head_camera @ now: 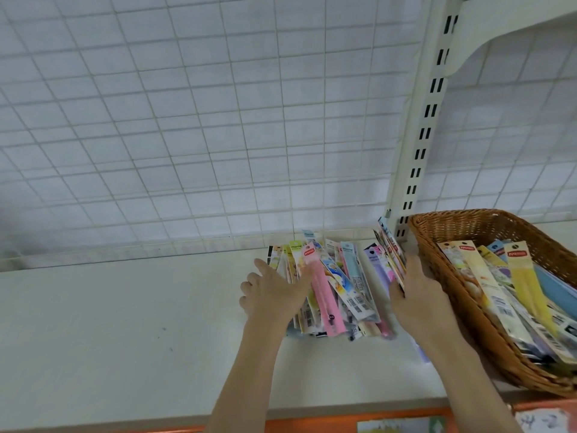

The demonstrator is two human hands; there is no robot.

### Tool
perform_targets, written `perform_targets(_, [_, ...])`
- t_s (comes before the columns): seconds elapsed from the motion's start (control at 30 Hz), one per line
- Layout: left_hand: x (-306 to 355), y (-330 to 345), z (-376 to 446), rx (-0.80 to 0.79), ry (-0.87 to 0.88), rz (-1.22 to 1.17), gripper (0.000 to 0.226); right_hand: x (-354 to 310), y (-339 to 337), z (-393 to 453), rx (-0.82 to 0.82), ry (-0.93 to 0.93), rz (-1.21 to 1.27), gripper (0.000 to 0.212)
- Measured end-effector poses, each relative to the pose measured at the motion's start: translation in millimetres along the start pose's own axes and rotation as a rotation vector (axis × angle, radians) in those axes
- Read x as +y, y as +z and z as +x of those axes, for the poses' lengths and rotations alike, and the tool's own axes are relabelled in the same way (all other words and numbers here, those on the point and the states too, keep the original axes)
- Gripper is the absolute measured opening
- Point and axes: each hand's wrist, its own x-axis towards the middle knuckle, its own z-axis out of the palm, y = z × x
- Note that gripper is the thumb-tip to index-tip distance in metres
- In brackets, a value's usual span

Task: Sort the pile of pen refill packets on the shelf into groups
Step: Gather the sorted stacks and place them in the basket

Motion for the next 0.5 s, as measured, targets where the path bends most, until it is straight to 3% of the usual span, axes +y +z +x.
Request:
perform_targets(0.1, [5,3,0,-0.047,0.019,-0.010,0.126,-1,0,-1,0.012,0.005,0.000,0.035])
perform_targets(0.2, [8,5,6,-0.089,0.020,-0.072,0.125,-1,1,-1,0.011,0.009,-0.002,0.035])
perform_targets(0.5, [-1,1,17,-0.089,0.029,-0.309,0.081,1,4,-2,-0.003,-0.003,-0.006,0.033])
